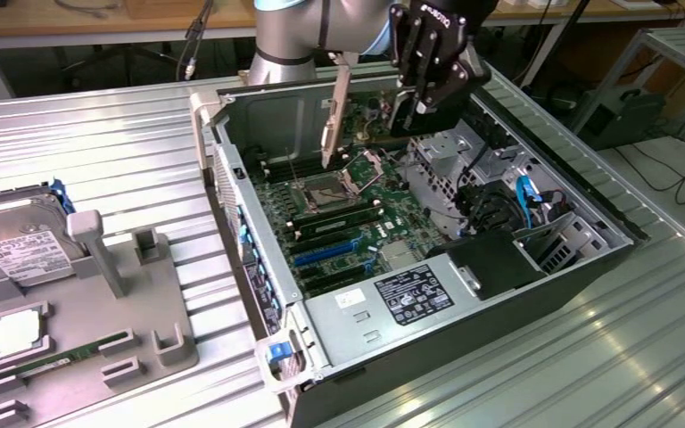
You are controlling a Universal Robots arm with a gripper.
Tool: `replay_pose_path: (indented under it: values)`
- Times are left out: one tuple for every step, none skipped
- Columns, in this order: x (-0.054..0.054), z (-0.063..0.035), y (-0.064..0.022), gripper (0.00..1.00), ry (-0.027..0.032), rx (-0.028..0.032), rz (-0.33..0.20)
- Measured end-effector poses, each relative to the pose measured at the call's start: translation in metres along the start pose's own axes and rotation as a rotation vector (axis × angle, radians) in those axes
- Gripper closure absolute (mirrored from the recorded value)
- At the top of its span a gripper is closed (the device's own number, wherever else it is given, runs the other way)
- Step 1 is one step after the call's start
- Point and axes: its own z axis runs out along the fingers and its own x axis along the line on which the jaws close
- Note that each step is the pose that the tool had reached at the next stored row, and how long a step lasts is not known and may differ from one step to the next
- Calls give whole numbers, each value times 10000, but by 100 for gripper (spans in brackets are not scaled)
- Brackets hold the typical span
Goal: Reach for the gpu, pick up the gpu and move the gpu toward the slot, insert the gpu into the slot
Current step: 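Insert the gpu into the slot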
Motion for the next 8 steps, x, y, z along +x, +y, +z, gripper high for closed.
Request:
replay_pose_path:
  values:
    - [0, 0, 0, 72, 2, -2, -293]
    - [0, 0, 0, 72, 2, -4, -404]
    - [0, 0, 0, 72, 3, -4, -420]
    - [0, 0, 0, 72, 4, -4, -421]
    - [0, 0, -1, 72, 4, -4, -421]
    - [-4, 6, -2, 72, 3, -4, -418]
    - [-8, 15, -4, 72, 5, -5, -416]
    - [-12, 33, -5, 72, 3, -4, -416]
